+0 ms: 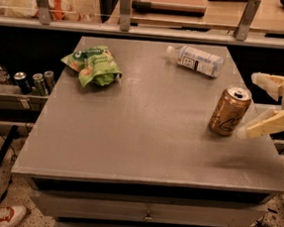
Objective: Move orange can near green rice chip bag
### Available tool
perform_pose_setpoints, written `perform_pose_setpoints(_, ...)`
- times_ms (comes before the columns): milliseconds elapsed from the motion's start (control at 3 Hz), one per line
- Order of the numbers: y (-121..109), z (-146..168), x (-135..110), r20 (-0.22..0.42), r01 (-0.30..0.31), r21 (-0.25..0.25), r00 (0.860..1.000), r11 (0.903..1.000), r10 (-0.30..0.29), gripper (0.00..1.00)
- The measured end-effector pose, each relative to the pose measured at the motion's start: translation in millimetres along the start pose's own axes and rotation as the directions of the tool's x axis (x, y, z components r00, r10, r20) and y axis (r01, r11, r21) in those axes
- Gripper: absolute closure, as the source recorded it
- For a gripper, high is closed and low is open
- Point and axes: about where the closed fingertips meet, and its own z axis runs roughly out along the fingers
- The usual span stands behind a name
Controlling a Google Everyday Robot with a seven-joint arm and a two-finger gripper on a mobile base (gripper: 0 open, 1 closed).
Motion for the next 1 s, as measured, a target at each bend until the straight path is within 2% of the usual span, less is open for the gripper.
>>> perform_pose_setpoints(667, 1.6, 27.2, 9.5, 0.123, -0.029, -0.046, 0.992, 0.9985, 0.034, 0.0)
perform_pose_setpoints(1000, 1.4, 35.2, 9.7, 0.16, -0.033, -0.064, 0.986, 0.9974, 0.043, 0.18)
